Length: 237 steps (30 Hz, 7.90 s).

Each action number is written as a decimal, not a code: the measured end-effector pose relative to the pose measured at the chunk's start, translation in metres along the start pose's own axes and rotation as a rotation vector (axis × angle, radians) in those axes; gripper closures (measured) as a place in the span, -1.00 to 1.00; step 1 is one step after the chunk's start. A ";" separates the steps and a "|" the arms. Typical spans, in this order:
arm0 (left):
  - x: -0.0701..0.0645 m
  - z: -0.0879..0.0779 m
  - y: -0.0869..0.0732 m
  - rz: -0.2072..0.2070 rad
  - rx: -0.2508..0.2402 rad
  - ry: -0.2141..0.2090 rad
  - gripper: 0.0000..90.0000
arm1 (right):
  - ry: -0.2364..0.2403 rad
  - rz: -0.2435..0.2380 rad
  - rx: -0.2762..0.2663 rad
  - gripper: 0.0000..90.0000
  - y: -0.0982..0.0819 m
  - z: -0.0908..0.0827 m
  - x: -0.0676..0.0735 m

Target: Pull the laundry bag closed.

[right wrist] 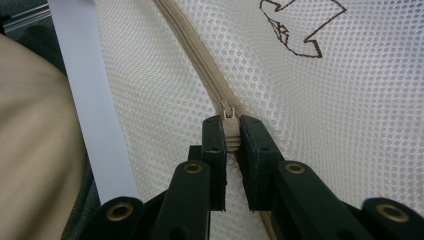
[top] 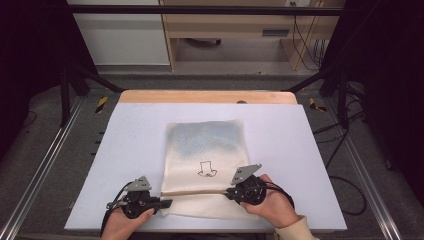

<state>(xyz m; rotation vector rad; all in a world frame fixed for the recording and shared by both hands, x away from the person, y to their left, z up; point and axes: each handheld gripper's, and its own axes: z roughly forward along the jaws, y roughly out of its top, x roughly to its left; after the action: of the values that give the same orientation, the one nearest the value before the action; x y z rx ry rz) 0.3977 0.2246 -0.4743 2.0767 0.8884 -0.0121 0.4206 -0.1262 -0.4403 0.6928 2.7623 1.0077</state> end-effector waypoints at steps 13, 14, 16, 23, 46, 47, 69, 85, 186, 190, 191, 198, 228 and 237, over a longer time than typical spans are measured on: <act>0.000 0.000 0.000 0.000 0.001 0.001 0.83 | -0.008 0.013 -0.006 0.83 -0.007 -0.005 -0.001; 0.000 0.000 0.000 0.000 0.001 0.001 0.83 | -0.008 0.013 -0.006 0.83 -0.007 -0.005 -0.001; 0.000 0.000 0.000 0.000 -0.001 0.000 0.83 | -0.011 0.017 -0.003 0.83 -0.009 -0.005 -0.002; 0.000 0.000 0.000 0.001 0.001 0.001 0.83 | -0.011 0.017 -0.009 0.83 -0.011 -0.006 -0.002; 0.000 0.000 0.000 0.000 0.000 0.006 0.83 | -0.026 0.059 -0.020 0.83 -0.026 -0.015 -0.008; 0.000 0.000 0.000 0.000 0.000 0.006 0.83 | -0.026 0.059 -0.020 0.83 -0.026 -0.015 -0.008; 0.001 -0.002 0.001 0.006 -0.004 0.012 0.83 | -0.046 0.103 -0.023 0.82 -0.041 -0.022 -0.015; 0.001 -0.004 0.001 0.007 -0.011 0.016 0.84 | -0.062 0.150 -0.022 0.82 -0.056 -0.030 -0.021; 0.055 -0.103 -0.007 0.119 -0.266 0.560 -0.88 | -0.466 0.309 -0.287 -0.85 -0.014 -0.057 -0.050; 0.061 -0.107 -0.010 0.118 -0.253 0.578 -0.88 | -0.483 0.325 -0.285 -0.85 -0.020 -0.062 -0.052; 0.062 -0.108 -0.010 0.114 -0.259 0.576 -0.88 | -0.485 0.326 -0.285 -0.85 -0.021 -0.063 -0.053; 0.065 -0.114 -0.013 0.112 -0.269 0.587 -0.88 | -0.511 0.373 -0.298 -0.85 -0.032 -0.070 -0.060; 0.093 -0.113 -0.020 0.139 -0.225 0.632 -0.88 | -0.578 0.475 -0.281 -0.83 -0.084 -0.075 -0.084; 0.102 -0.104 -0.020 0.143 -0.179 0.626 -0.89 | -0.574 0.506 -0.248 -0.83 -0.103 -0.065 -0.088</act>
<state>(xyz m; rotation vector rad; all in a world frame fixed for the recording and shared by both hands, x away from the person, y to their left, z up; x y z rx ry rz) 0.4311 0.3665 -0.4540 1.9891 1.0516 0.8012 0.4430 -0.2736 -0.4596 1.4145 1.9719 0.9981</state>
